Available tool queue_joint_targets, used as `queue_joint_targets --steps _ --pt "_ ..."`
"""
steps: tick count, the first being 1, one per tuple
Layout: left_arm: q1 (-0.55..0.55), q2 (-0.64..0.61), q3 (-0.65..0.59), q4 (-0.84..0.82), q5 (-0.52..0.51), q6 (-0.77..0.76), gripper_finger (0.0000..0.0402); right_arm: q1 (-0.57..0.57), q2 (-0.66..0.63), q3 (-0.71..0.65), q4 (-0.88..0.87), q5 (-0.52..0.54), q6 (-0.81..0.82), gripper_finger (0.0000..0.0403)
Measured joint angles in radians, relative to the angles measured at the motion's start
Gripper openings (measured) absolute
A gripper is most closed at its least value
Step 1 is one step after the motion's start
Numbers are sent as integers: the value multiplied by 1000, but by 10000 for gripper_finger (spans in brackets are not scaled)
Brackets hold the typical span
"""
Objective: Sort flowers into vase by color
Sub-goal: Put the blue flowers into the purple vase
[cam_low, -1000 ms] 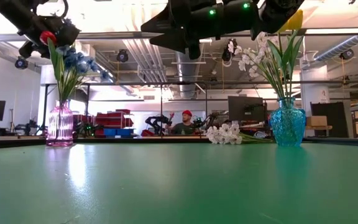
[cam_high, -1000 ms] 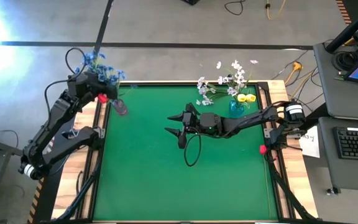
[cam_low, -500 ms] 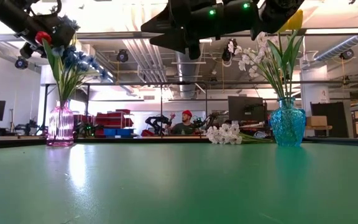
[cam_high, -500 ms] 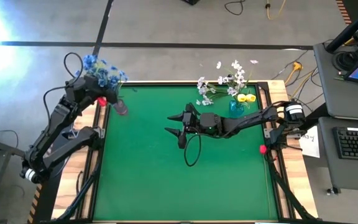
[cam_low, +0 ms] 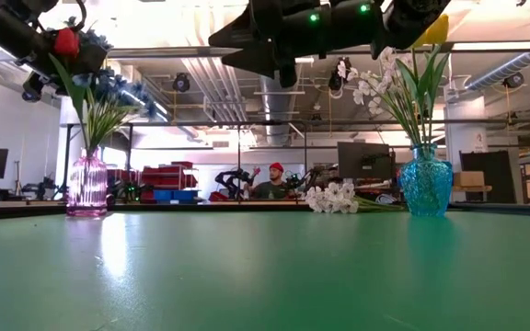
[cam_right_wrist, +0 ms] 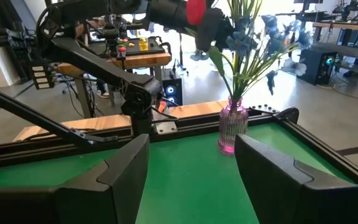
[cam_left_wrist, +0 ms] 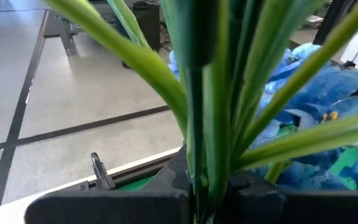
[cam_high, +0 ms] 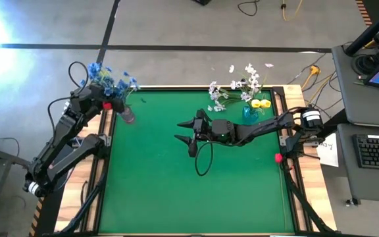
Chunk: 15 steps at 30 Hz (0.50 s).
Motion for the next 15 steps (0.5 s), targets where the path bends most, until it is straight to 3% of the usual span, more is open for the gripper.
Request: queue_joint_targets --steps 15 --pt "0 -2 0 5 -2 0 11 0 0 0 1 0 -2 228"
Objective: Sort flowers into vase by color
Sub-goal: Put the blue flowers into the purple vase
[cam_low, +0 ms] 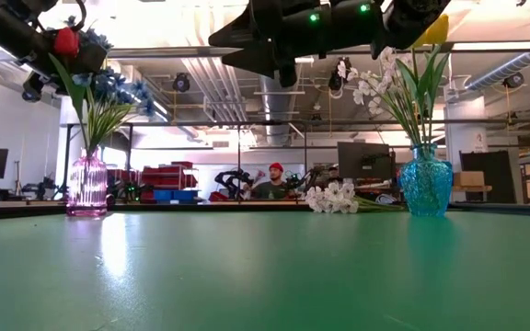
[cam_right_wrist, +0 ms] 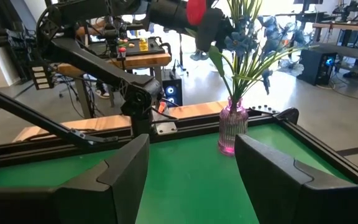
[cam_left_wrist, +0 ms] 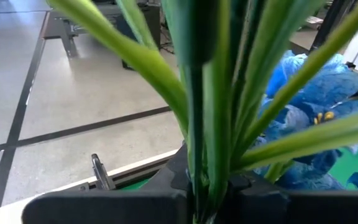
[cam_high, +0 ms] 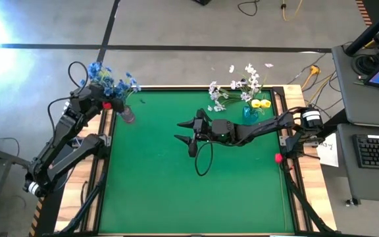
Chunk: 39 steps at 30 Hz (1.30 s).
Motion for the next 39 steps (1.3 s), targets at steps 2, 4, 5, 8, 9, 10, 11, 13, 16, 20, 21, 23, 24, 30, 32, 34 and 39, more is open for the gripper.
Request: queue_joint_targets --steps 2,4,5,8,9,10,11,13,16,20,21,23,24,30,32,34,39 --pt "0 -2 0 0 -5 2 21 0 0 0 0 0 0 228" --pt "0 -5 0 1 -5 9 33 0 0 0 0 0 -1 228" --pt "0 -7 0 2 -6 10 39 0 0 0 0 0 -2 228" --pt "0 -14 0 6 -7 17 57 0 0 0 0 0 -2 228" --pt "0 -17 0 6 -7 20 63 0 0 0 0 0 -2 228" --pt "0 -19 1 6 -7 21 68 0 0 0 0 0 -2 228" --pt "0 -21 1 7 -7 23 74 0 0 0 0 0 -2 228" --pt "0 -26 2 9 -7 23 85 0 0 0 0 0 -2 228" --pt "0 -31 2 10 -7 27 104 0 0 0 0 0 -2 228" --pt "0 -31 2 16 -7 27 129 0 0 0 0 0 -2 228" --pt "0 -31 2 17 -7 27 136 0 0 0 0 0 -2 228" --pt "0 -31 2 23 -7 27 149 0 0 0 0 0 -2 228" --pt "0 -31 2 25 -7 27 156 0 0 0 0 0 -2 228" --pt "0 -31 3 45 -7 27 184 0 0 0 0 0 -2 228" --pt "0 -31 3 47 -7 27 186 0 0 0 0 0 -2 228" --pt "0 -31 3 49 -7 27 186 0 0 0 0 0 -2 228" --pt "0 -31 3 57 -7 27 185 0 0 0 0 0 -2 228"
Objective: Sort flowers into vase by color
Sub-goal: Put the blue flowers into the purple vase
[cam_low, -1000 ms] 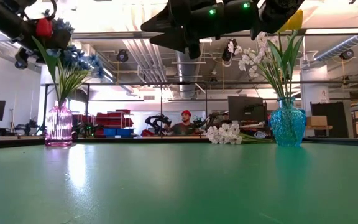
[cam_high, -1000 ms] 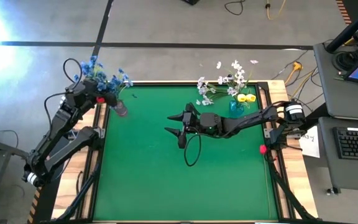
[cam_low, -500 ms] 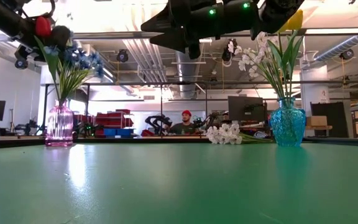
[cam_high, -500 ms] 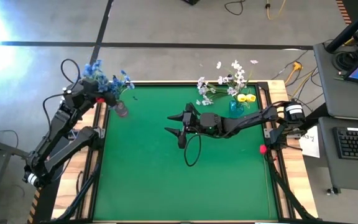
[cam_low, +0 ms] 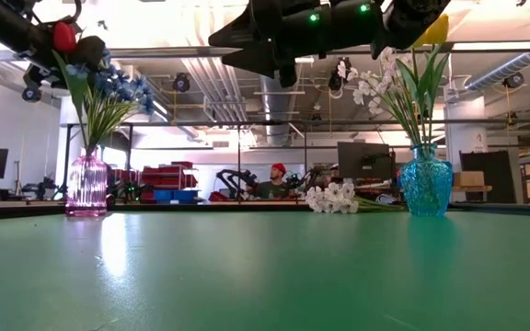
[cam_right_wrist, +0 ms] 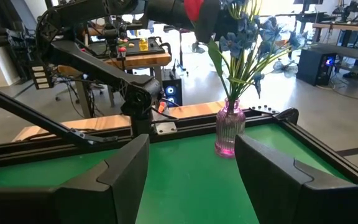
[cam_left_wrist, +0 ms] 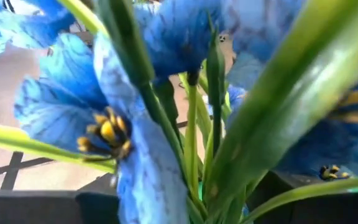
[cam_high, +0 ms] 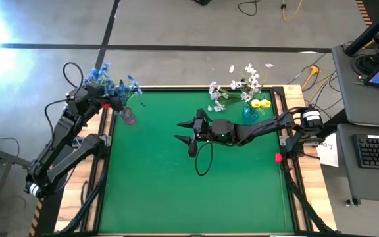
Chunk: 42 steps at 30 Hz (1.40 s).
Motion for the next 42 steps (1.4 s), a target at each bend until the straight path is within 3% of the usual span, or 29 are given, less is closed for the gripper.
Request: queue_joint_targets --steps 26,32,42 --pt "0 -28 -4 28 -1 25 184 0 0 11 0 0 -7 228" --pt "0 -29 -4 28 -54 15 182 0 0 19 0 0 -8 228" --pt "0 -30 -4 28 -53 16 98 0 0 19 -1 1 -7 228"
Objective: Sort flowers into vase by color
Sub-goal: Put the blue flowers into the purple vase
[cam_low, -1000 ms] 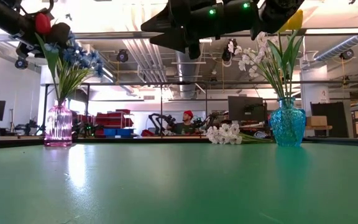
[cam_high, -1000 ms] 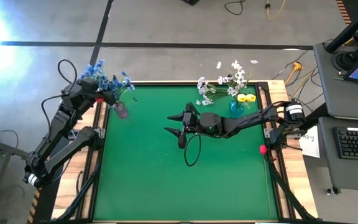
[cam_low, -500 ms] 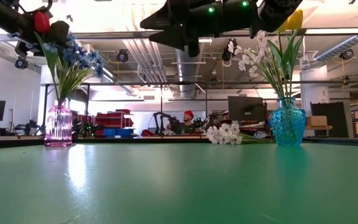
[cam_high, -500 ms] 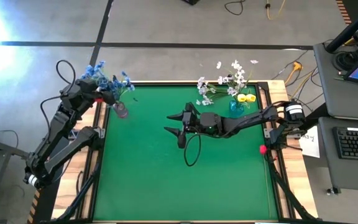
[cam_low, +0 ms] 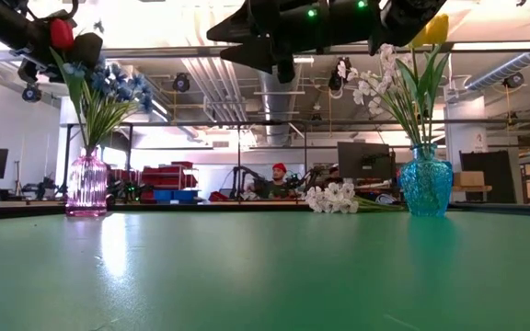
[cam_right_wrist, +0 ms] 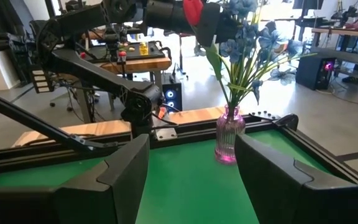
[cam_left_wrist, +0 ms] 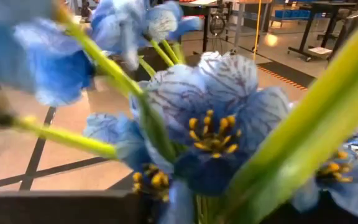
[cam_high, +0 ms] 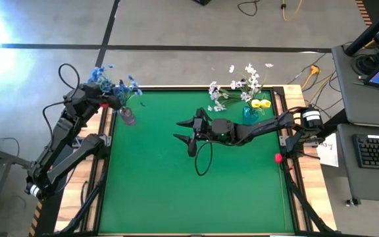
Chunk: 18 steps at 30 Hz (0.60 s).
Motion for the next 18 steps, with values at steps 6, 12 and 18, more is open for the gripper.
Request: queue_joint_targets --steps 6,12,18 --pt "0 1 -3 0 2 1 41 0 0 0 -3 24 0 228" --pt "0 1 -4 -16 4 1 6 0 0 0 -6 24 0 228" --pt "0 2 -14 -18 15 -2 1 0 0 0 -7 24 0 228"
